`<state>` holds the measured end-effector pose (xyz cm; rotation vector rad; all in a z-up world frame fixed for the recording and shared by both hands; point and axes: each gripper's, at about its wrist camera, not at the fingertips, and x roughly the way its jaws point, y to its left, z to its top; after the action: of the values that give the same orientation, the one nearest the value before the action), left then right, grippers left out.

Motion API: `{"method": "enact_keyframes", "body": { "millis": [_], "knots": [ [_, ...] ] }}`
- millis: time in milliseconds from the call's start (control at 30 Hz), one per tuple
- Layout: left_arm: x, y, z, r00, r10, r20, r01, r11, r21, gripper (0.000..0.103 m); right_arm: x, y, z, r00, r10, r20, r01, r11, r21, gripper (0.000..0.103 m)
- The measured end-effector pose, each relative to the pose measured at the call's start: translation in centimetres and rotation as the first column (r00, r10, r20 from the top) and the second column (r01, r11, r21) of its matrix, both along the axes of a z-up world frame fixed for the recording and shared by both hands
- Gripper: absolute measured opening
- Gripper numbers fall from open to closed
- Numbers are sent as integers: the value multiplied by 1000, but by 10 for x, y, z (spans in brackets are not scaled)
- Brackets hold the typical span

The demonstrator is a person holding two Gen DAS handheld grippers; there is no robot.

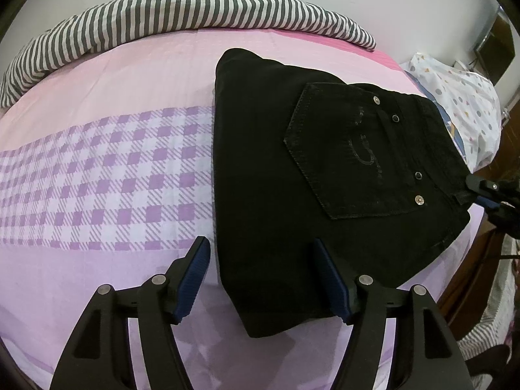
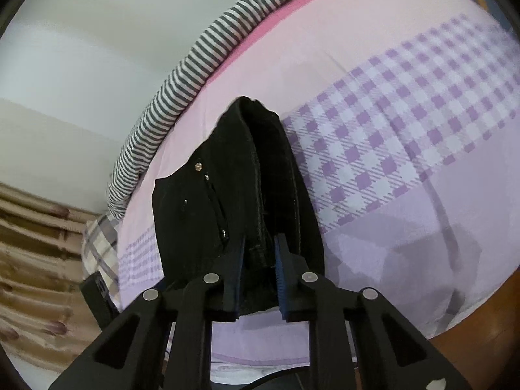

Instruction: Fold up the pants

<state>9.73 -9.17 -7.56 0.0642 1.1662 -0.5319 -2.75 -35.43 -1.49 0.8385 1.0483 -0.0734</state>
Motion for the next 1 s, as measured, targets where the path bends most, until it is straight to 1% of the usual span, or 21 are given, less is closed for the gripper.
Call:
{"method": "enact_keyframes", "body": {
  "millis": [100, 167, 267, 333, 400, 467, 533, 667, 700, 800, 833, 900, 1000],
  "knots": [
    [-1, 0, 3, 1000, -9, 11, 9, 1000, 8, 67, 0, 12, 15, 999, 18, 28, -16, 998, -61, 14],
    [-4, 0, 5, 999, -30, 26, 29, 999, 25, 67, -2, 16, 24, 999, 20, 47, -16, 997, -71, 13],
    [-5, 3, 7, 999, -44, 28, 44, 999, 21, 67, -12, 17, 31, 998, 19, 55, -15, 997, -79, 13],
    [-5, 6, 6, 998, -51, 19, 51, 999, 17, 67, -18, 19, 27, 999, 16, 34, -13, 996, -91, 12],
    [-5, 8, 5, 998, -57, 12, 57, 998, 10, 67, -23, 16, 14, 1000, 3, 0, -3, 995, -100, 12],
    [-5, 8, 4, 998, -64, 11, 64, 998, 14, 68, -23, 12, -1, 999, -10, -34, 7, 996, -94, 12],
    [-6, 8, 4, 997, -71, 15, 71, 997, 22, 68, -21, 9, -14, 998, -15, -58, 8, 994, -109, 12],
    [-9, 5, 5, 996, -80, 31, 78, 996, 44, 68, -18, 9, -16, 997, 5, -77, -14, 992, -127, 12],
    [-9, 4, 5, 996, -79, 35, 77, 996, 49, 68, -17, 11, -15, 997, 17, -77, -28, 989, -142, 13],
    [-10, -1, 8, 994, -88, 60, 83, 993, 85, 68, -15, 15, -11, 996, 20, -82, -34, 985, -172, 23],
    [-11, -3, 9, 993, -92, 69, 85, 991, 100, 68, -13, 15, -10, 997, 16, -82, -31, 983, -181, 30],
    [-13, -6, 10, 992, -98, 84, 87, 988, 124, 68, -12, 14, -7, 996, 6, -86, -23, 980, -198, 37],
    [-13, -7, 10, 992, -95, 86, 82, 987, 139, 68, -8, 12, 6, 998, 9, -59, -22, 973, -231, 37]
  ]
}}
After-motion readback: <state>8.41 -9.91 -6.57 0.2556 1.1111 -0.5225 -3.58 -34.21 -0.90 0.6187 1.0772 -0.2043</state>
